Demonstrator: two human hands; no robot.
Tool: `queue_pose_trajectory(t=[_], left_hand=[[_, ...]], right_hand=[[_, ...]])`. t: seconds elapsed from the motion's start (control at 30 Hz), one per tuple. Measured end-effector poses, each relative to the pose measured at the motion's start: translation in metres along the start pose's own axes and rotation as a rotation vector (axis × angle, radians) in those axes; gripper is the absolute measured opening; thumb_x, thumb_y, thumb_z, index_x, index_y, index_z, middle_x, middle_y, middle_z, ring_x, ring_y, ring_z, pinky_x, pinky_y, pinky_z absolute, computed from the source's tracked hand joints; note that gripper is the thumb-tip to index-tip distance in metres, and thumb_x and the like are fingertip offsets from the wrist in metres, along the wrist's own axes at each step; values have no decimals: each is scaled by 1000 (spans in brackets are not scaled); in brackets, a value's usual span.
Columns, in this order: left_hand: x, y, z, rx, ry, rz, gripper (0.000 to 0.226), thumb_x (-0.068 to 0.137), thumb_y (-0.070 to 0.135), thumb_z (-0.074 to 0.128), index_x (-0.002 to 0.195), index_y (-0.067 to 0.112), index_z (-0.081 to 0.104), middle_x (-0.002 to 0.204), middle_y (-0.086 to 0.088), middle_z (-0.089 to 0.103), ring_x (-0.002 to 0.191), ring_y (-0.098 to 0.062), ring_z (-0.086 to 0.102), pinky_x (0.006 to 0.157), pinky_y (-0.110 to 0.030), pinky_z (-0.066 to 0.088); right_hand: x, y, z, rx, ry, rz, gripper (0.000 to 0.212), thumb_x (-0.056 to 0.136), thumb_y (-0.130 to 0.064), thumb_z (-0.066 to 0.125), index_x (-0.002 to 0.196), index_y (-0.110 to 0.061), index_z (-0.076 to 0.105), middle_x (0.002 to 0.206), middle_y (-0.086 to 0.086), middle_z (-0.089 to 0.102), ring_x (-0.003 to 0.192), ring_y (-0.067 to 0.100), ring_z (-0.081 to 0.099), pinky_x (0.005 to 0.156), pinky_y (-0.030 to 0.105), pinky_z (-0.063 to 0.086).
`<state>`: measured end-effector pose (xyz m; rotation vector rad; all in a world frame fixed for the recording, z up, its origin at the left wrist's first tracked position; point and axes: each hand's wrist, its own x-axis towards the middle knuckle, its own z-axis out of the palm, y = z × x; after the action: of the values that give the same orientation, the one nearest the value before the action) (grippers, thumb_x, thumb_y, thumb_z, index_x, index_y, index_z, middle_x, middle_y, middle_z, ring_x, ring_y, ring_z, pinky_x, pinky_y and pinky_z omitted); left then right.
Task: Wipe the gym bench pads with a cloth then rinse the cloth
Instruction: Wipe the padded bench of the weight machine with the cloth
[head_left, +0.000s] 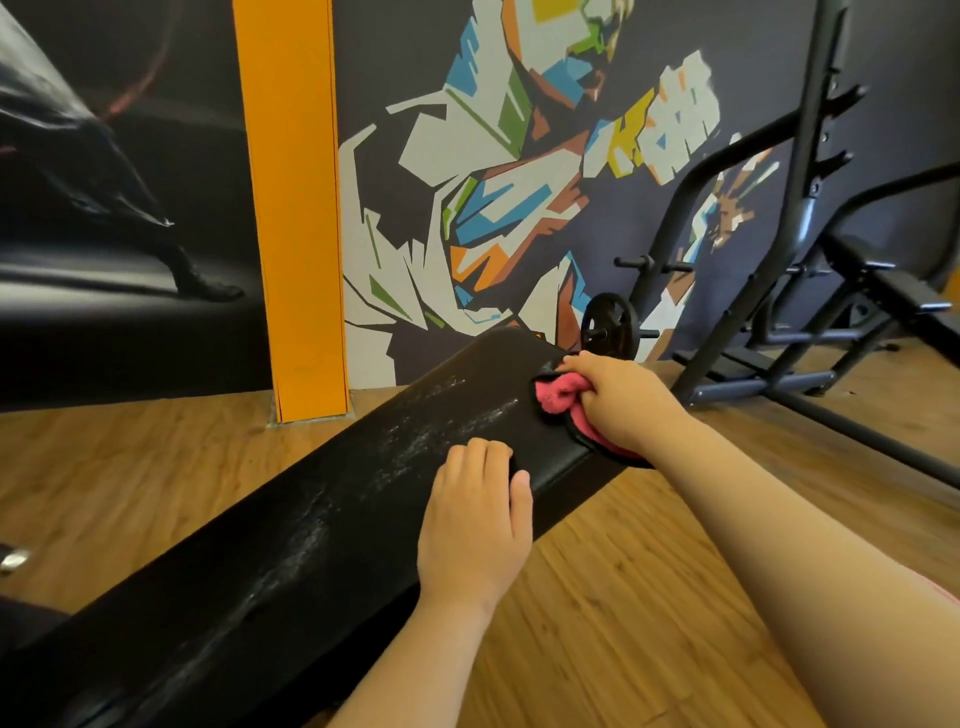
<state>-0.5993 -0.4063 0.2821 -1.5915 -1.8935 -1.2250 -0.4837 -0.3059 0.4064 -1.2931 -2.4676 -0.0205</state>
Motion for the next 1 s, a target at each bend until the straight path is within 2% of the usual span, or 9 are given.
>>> queue_pose_trajectory(t=[0.33,0.43,0.5,0.63,0.7,0.77,0.87,1.0], left_hand=[[2,-3,-3,-74,-43,9,38,96,41,29,102,22,61,95,9,59,88,-8,56,72,-24,52],[2,-9,-5,-203,-111,-17,32,99,43,37,114,24,58,110,12,55,105,-4,50,87,-25,50],[3,-14,-10,-278,-160,-13,25,98,38,45,116,24,55,114,13,52,110,-3,46,93,-22,45],[31,2,-15,-257,-150,111,11,97,27,49,102,19,54,104,7,49,100,-9,45,86,-26,43],[49,24,-7,-297,-140,164,9,98,18,47,103,16,54,102,5,50,97,-11,45,82,-27,43],[59,42,3,-410,-98,91,14,97,10,43,106,13,53,105,1,51,98,-13,44,83,-32,46],[56,46,17,-359,-26,-26,13,97,12,44,109,13,49,110,-2,50,99,-15,44,82,-35,49],[57,42,16,-303,-94,-96,11,96,14,45,106,12,48,111,-4,48,101,-20,42,87,-39,44]], right_hand=[[-5,-8,1,22,-3,98,39,96,-11,44,132,-22,52,133,4,57,122,25,52,103,33,38],[-5,-10,1,28,5,95,34,95,-11,47,127,-20,57,129,4,60,117,25,54,100,32,38],[-7,-9,3,26,29,90,33,93,-12,50,124,-20,58,128,4,60,116,25,55,99,33,39],[-8,-10,5,22,78,76,32,93,-11,50,123,-19,58,123,7,61,113,27,54,88,30,36],[-9,-7,8,12,84,71,26,94,-11,47,117,-19,58,115,7,62,109,27,55,83,29,34],[-7,-5,9,-6,99,50,20,95,-11,45,108,-20,57,106,5,61,105,27,56,81,29,34],[-4,-3,9,23,96,52,28,95,-12,43,117,-21,58,113,4,62,99,21,53,82,31,36],[-7,-4,9,52,116,75,40,91,-8,46,127,-19,57,131,7,58,120,27,50,95,37,38]])
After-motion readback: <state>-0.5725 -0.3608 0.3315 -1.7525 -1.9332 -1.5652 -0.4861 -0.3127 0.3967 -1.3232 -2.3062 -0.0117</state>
